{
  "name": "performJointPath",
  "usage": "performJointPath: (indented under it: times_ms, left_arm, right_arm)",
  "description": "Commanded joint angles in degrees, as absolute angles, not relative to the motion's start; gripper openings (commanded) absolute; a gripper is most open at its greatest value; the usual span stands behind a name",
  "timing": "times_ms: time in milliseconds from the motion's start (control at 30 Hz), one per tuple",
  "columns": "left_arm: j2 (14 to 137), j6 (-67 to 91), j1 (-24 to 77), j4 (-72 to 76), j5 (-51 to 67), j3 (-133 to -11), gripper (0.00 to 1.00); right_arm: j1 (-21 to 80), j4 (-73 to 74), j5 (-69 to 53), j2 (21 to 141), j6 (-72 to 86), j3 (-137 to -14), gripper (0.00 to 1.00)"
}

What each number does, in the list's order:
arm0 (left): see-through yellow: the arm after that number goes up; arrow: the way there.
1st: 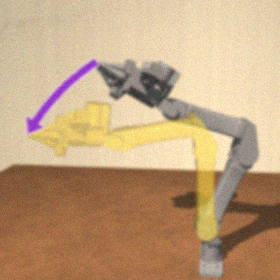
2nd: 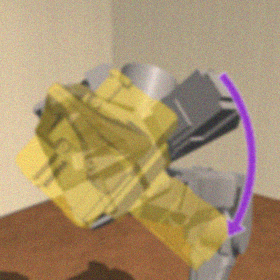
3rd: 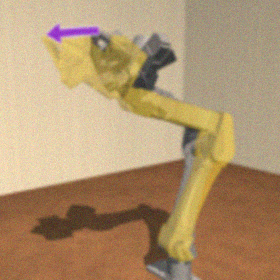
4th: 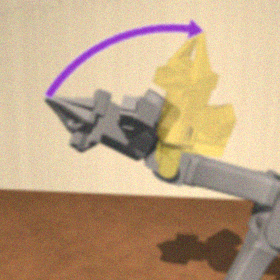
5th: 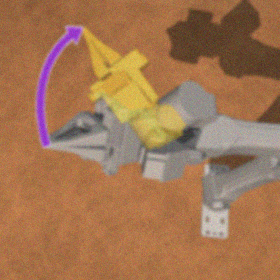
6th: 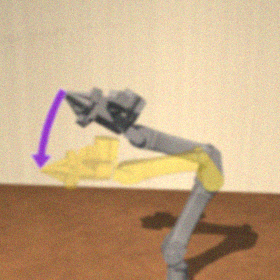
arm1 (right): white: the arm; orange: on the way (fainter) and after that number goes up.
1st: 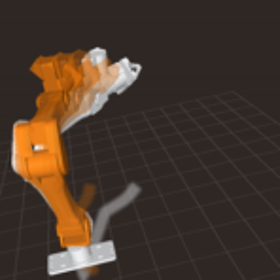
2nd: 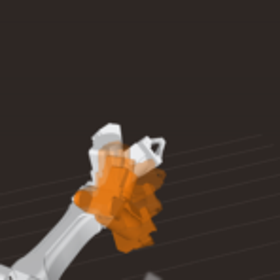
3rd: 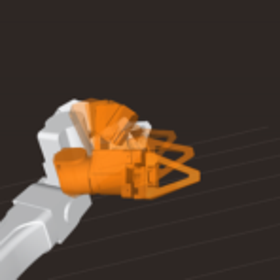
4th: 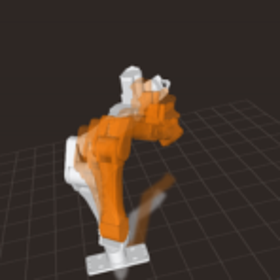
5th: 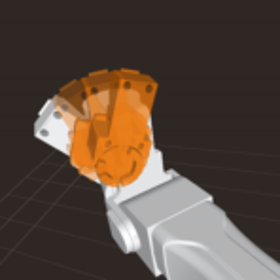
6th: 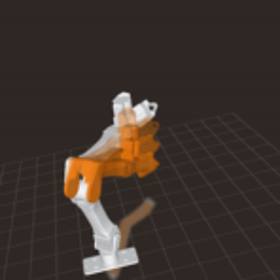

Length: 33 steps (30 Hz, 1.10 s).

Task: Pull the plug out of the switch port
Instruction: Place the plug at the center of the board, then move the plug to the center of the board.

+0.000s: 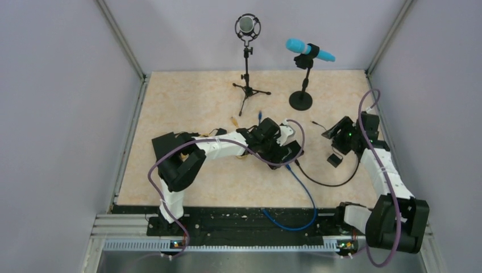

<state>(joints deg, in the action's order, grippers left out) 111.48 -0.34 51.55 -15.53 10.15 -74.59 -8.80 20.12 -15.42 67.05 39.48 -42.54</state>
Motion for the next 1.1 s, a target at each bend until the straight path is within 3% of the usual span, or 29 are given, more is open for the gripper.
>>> performJointPath:
  times_ms: [0,333,933,1067]
  left_arm:
    - [105.03,-0.15,51.37,-15.17,7.34,-75.56,0.99]
    - [97.05,3.74,50.77,-10.88,1.42,-68.63,0.99]
    - [86.42,13.53,48.21,-1.51,-1.07,-57.36,0.99]
    - [84.73,13.87,48.08,-1.05,-1.77,-55.71,0.99]
  right_arm:
    - [-9.14,29.26,-9.45,62.86,37.70,-37.86,0.62]
    - [-9.14,29.82,-8.78,63.09,39.26,-34.34,0.62]
    - [-11.01,10.11,-7.56,92.67,37.60,-53.15,0.61]
    - [-11.16,8.56,-13.02,90.03,36.94,-51.90,0.61]
